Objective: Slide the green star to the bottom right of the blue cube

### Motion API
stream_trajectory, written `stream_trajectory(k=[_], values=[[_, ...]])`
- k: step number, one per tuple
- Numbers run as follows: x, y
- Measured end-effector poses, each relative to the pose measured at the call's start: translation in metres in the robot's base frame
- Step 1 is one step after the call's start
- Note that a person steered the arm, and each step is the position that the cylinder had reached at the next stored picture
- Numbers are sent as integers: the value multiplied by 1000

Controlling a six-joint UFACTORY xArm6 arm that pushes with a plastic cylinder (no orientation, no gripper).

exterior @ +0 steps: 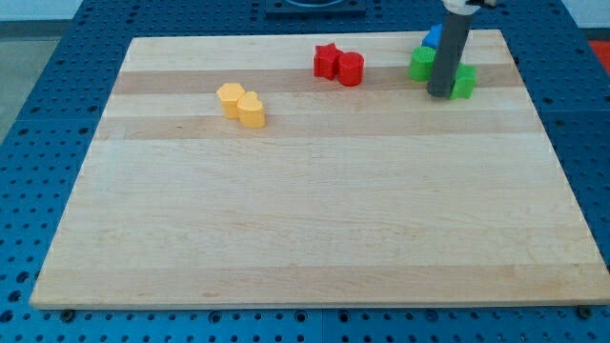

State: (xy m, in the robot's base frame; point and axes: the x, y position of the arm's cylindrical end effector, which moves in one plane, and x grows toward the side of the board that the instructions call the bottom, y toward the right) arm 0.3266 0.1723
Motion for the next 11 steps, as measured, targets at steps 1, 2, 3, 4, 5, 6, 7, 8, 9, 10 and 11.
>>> stream_trajectory(k=[1, 2, 3, 4, 5, 6, 7, 8, 9, 10, 11], values=[[10, 0], [31, 1], [32, 19], [31, 34], [25, 36], [18, 36], [13, 36], [7, 38], [-2, 40], [-12, 49], [-21, 57]])
